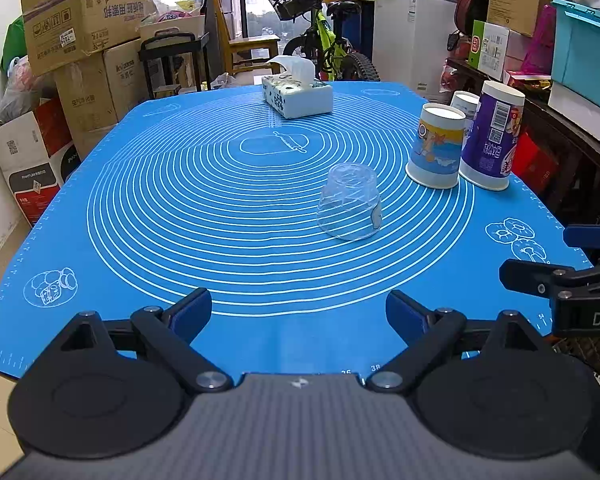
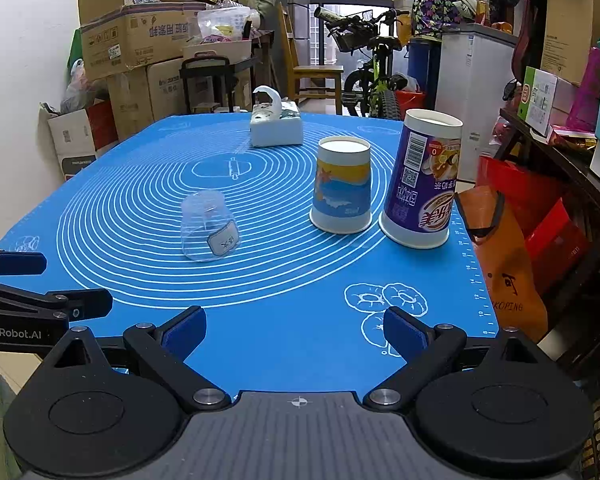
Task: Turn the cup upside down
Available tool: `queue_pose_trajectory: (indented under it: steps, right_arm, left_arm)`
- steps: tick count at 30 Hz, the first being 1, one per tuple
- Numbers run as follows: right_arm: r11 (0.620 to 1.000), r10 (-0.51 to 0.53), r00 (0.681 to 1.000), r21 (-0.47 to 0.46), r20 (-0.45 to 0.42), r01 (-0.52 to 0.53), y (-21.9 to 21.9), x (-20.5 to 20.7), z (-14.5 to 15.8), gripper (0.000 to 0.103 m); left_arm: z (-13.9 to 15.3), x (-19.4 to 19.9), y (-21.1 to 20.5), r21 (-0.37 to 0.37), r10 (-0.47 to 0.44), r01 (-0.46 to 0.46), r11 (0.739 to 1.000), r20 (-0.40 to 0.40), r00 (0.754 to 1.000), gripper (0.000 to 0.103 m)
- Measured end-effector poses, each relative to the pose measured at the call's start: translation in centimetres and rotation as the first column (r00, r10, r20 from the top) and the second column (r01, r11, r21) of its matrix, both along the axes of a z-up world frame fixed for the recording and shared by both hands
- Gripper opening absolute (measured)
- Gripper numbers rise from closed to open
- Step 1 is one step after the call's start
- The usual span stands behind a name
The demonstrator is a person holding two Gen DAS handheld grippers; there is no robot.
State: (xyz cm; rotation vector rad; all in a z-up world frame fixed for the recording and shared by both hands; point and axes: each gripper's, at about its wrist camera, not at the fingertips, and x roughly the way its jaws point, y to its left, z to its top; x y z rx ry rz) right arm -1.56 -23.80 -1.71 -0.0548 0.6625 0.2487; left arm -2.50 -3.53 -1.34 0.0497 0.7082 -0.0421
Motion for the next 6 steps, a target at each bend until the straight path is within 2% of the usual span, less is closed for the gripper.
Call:
queue_pose_trajectory:
  steps: [6]
  right_arm:
    - [1.0,-0.001,1.0,0.0,-0.001,0.001,-0.04,0.02,-0.03,0.095]
  left_arm:
    - [0.03,0.09,-0.1,-0.001,-0.004,0.004,1.0,0.0,1.0,0.093]
